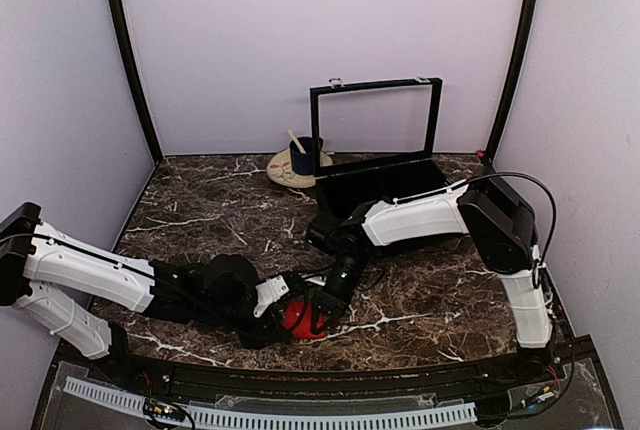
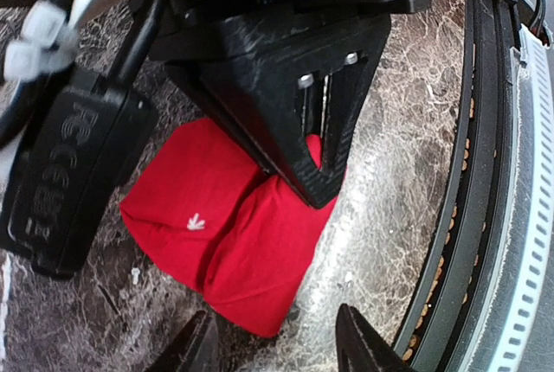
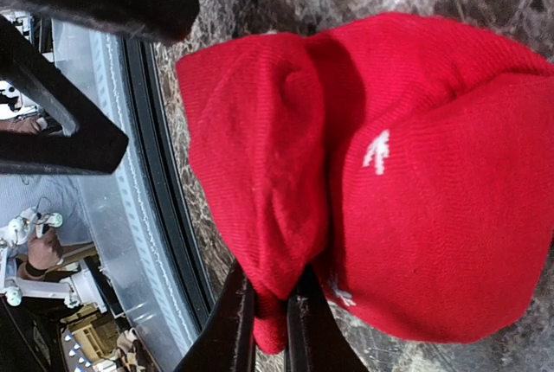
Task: Roll the socks
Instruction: Roll the sock at the center of the board.
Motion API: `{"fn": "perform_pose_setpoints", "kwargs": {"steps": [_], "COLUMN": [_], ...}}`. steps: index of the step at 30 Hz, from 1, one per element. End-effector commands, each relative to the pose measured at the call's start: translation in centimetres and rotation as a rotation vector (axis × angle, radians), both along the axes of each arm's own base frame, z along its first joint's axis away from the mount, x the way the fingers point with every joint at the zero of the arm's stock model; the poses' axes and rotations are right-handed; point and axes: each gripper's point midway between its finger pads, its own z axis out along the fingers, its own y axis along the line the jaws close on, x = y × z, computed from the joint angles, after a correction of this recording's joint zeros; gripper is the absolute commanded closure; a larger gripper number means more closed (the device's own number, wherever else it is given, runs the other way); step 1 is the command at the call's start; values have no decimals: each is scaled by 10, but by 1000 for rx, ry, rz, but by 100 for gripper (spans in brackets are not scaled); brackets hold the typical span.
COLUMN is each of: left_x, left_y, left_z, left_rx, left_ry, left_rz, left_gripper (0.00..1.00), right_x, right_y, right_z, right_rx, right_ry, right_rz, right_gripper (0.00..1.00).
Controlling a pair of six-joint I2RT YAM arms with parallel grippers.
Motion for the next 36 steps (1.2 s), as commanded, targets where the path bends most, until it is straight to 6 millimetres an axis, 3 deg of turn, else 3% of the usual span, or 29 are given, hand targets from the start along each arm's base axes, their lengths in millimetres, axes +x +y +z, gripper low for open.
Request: {"fn": "perform_pose_setpoints", "kwargs": {"steps": [1, 24, 36], "left_x": [6, 4, -2], "left_y": [-14, -28, -26], "left_z": [11, -15, -26], "left_rx": [-3, 97, 129], "left_ry": [-71, -49, -11], "left_rz": [-52, -144, -175], "left_gripper": [50, 50, 87], "right_x": [-2, -1, 2], "right_y": [-1, 1, -1], "right_z": [3, 7, 5], "right_rx": [-3, 21, 21], "right_ry": [48, 106, 112], "right_rz": [9, 19, 12], "right_gripper": [100, 100, 100]}}
